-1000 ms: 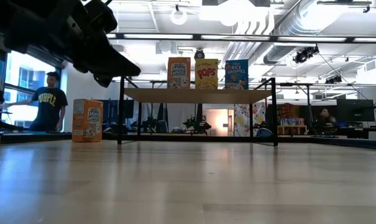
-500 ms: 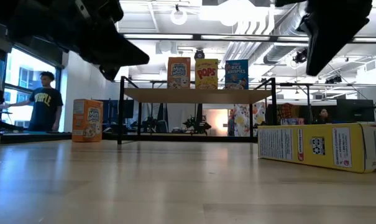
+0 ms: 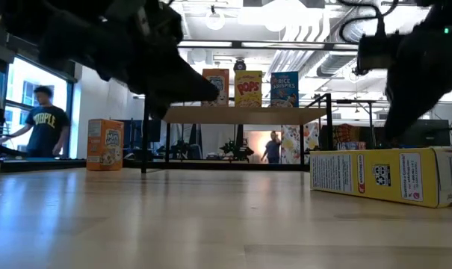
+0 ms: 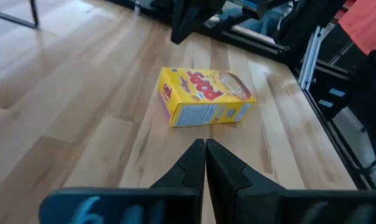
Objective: Stack cereal on shelf
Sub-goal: Put the yellow cereal box on the shelf aligned with the other yellow cereal box
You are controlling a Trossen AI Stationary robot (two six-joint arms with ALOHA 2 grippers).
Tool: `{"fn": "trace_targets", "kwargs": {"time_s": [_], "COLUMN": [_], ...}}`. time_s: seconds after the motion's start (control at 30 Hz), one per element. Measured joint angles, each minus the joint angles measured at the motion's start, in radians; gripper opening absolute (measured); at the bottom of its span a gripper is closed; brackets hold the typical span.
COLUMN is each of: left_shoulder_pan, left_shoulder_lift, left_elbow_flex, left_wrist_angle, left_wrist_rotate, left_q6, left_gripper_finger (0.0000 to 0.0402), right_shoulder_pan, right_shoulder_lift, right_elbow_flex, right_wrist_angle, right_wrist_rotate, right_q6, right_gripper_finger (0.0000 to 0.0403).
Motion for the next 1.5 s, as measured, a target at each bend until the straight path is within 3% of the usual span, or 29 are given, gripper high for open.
{"fn": "trace_targets", "kwargs": {"time_s": [0.13, 0.33, 0.57, 0.67, 0.87, 1.03, 1.27, 1.4, 1.5], "left_shoulder_pan": [0.0, 0.0, 0.0, 0.0, -0.027, -0.067, -0.084, -0.087, -0.091], "left_shoulder_lift": [0.075, 0.181, 0.207, 0.195, 0.193, 0.195, 0.271, 0.339, 0.383], "left_elbow_flex": [0.061, 0.146, 0.158, 0.159, 0.16, 0.194, 0.304, 0.365, 0.412], "left_wrist_angle": [-0.016, -0.105, -0.116, -0.136, -0.118, -0.116, -0.148, -0.177, -0.189], "left_wrist_rotate": [0.024, 0.03, 0.011, 0.011, 0.096, 0.117, 0.129, 0.167, 0.136], "left_q6": [-0.016, -0.061, -0.113, -0.128, -0.105, -0.009, 0.223, 0.247, 0.255], "left_gripper_finger": [0.0009, 0.001, 0.001, 0.001, 0.001, 0.001, 0.001, 0.001, 0.001], "right_shoulder_pan": [-0.021, -0.021, -0.021, -0.02, -0.01, -0.01, -0.02, -0.028, -0.028], "right_shoulder_lift": [0.018, 0.068, 0.173, 0.184, 0.144, 0.167, 0.186, 0.188, 0.192], "right_elbow_flex": [-0.054, -0.064, -0.052, -0.008, 0.078, 0.065, 0.062, 0.062, 0.063], "right_wrist_angle": [0.098, 0.254, 0.488, 0.477, 0.22, 0.246, 0.264, 0.282, 0.291], "right_wrist_rotate": [-0.085, -0.098, -0.136, -0.143, -0.114, -0.216, -0.178, -0.172, -0.173], "right_q6": [0.0, 0.008, -0.027, -0.059, -0.101, -0.124, -0.182, -0.208, -0.21], "right_gripper_finger": [0.0, 0.0, 0.0, 0.0, 0.0, 0.0, 0.0, 0.0, 0.0]}}
